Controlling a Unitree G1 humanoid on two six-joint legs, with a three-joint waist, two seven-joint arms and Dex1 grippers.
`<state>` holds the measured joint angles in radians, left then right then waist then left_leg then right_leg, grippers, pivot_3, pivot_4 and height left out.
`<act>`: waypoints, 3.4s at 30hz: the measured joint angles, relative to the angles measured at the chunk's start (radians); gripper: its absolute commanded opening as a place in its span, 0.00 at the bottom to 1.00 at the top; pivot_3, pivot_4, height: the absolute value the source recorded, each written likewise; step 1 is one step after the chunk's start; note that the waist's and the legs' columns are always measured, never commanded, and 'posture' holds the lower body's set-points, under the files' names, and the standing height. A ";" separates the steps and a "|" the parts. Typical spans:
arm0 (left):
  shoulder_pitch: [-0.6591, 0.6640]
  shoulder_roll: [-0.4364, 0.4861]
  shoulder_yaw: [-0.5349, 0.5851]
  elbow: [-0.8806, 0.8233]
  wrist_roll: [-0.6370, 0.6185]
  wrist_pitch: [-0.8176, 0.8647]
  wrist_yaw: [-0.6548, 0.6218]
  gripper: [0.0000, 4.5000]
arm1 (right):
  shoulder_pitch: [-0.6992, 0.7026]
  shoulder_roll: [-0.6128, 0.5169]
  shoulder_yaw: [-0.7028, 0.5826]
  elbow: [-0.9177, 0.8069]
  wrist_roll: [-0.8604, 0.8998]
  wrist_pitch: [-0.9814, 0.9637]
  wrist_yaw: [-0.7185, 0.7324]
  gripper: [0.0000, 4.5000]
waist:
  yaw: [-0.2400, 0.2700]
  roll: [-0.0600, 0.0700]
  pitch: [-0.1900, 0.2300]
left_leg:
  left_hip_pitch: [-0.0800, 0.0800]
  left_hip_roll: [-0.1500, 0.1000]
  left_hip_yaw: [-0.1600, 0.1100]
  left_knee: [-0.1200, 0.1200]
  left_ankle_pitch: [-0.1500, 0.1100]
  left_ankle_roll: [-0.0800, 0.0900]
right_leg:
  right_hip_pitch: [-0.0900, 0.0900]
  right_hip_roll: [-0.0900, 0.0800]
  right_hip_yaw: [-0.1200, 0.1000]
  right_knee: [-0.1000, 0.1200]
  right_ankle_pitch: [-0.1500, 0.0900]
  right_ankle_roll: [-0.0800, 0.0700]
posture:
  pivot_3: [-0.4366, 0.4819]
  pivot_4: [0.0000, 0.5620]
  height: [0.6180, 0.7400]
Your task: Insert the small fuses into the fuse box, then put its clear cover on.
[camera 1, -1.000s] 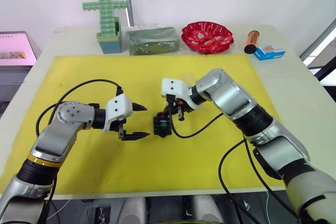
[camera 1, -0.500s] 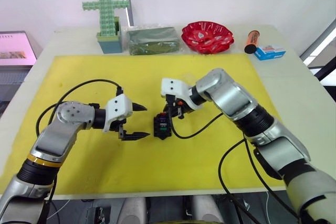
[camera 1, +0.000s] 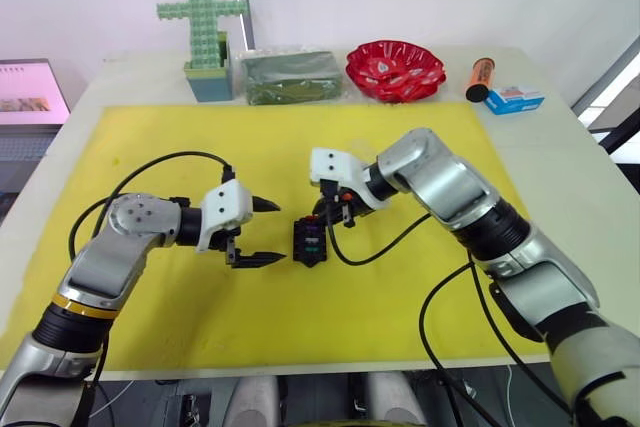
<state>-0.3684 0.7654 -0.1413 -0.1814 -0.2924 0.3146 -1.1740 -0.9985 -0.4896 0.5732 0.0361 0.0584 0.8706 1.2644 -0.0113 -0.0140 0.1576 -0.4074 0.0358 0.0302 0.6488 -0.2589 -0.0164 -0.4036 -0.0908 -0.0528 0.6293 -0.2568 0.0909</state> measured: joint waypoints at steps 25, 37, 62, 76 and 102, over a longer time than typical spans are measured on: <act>-0.001 -0.001 -0.001 0.012 0.002 -0.020 -0.002 1.00 | -0.024 -0.025 -0.011 -0.028 0.047 0.005 -0.022 0.41 | 0.001 0.000 0.000 | 0.000 0.000 0.000 0.000 0.000 0.000 | 0.000 0.000 0.000 0.000 0.000 0.000 | 0.48 0.27 1.00; -0.002 -0.002 0.000 0.017 0.004 -0.020 -0.002 1.00 | -0.030 -0.006 -0.116 -0.019 0.107 -0.019 -0.052 0.32 | 0.000 0.000 0.000 | 0.000 0.000 0.000 0.000 0.000 0.000 | -0.001 0.000 0.000 0.000 0.000 0.000 | 0.48 0.27 1.00; -0.017 -0.002 0.000 0.044 0.006 -0.040 -0.003 1.00 | 0.209 0.082 -0.235 0.067 0.200 -0.238 -0.139 0.01 | 0.001 0.000 0.000 | -0.001 0.000 0.000 0.000 0.000 0.000 | 0.000 0.000 0.000 0.000 0.000 0.000 | 0.48 0.27 1.00; -0.017 -0.001 0.000 0.020 0.005 -0.029 -0.002 1.00 | 0.218 0.083 -0.236 0.128 0.199 -0.251 -0.131 0.01 | 0.001 0.000 0.000 | -0.001 0.000 0.000 0.000 0.000 0.000 | 0.000 0.000 0.000 0.000 0.000 0.000 | 0.48 0.27 1.00; -0.017 -0.001 0.000 0.011 0.005 -0.010 -0.001 1.00 | 0.231 0.076 -0.178 0.125 0.088 -0.340 -0.127 0.01 | 0.001 0.000 0.000 | 0.001 0.000 0.000 0.000 0.000 0.000 | 0.002 0.000 0.000 0.000 0.000 0.000 | 0.48 0.27 1.00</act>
<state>-0.3852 0.7642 -0.1410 -0.1703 -0.2871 0.3043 -1.1752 -0.7678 -0.4139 0.3950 0.1612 0.1463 0.5302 1.1377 -0.0100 -0.0142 0.1572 -0.4060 0.0358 0.0302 0.6489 -0.2589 -0.0164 -0.4016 -0.0908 -0.0528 0.6291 -0.2568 0.0910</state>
